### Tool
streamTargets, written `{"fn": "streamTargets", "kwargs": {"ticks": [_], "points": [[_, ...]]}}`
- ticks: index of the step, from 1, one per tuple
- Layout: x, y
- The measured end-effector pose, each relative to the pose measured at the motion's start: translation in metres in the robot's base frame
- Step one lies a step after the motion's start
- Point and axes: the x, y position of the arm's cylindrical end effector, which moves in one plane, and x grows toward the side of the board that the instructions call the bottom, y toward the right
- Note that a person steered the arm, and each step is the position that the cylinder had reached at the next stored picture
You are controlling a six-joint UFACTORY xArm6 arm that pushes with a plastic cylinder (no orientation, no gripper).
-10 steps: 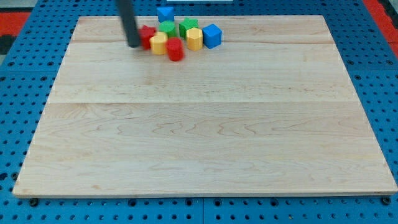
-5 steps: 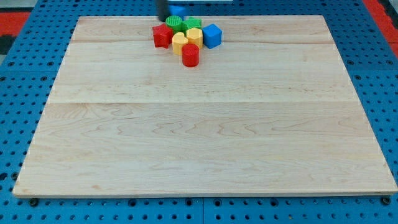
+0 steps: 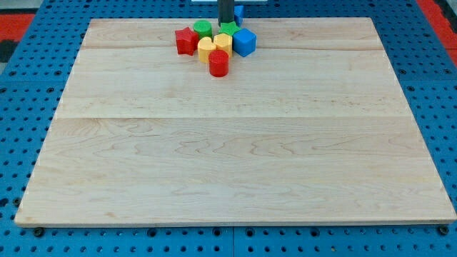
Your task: Separate red star from group of blocks
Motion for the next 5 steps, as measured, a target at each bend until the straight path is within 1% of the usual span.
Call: {"fn": "streamTargets", "kwargs": {"ticks": [3, 4, 5], "points": [[0.001, 0.003], [0.001, -0.021], [0.001, -0.084]]}}
